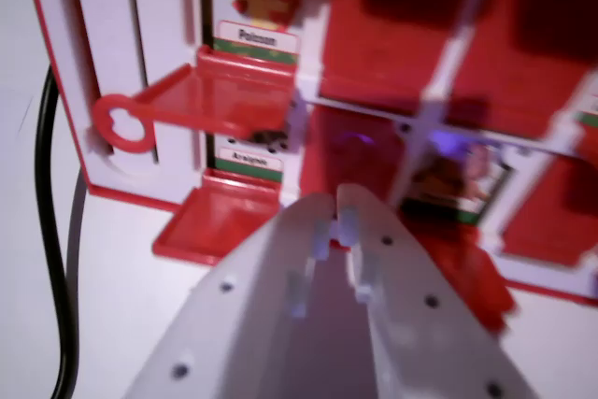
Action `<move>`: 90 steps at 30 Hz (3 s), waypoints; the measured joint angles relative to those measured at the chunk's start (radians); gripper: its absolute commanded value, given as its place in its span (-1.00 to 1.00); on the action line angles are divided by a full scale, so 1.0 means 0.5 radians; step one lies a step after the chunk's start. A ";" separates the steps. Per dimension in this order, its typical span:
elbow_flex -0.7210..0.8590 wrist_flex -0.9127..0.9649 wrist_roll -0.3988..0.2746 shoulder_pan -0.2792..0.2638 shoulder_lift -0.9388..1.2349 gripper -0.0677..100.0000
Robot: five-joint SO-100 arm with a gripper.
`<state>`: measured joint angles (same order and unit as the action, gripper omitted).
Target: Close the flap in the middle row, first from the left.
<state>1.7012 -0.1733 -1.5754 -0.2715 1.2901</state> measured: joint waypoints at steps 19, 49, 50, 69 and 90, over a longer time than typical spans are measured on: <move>-0.515 0.000 0.031 -0.141 -0.497 -1.00; -0.816 -0.104 0.031 -0.080 -0.497 -1.00; -0.816 -0.104 0.031 -0.071 -0.497 -1.00; -0.693 -0.126 0.031 -0.058 -0.331 -1.00; 0.414 -0.347 -0.049 0.169 1.074 -1.00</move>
<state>1.9083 -0.3467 -1.5999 -0.1871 1.8270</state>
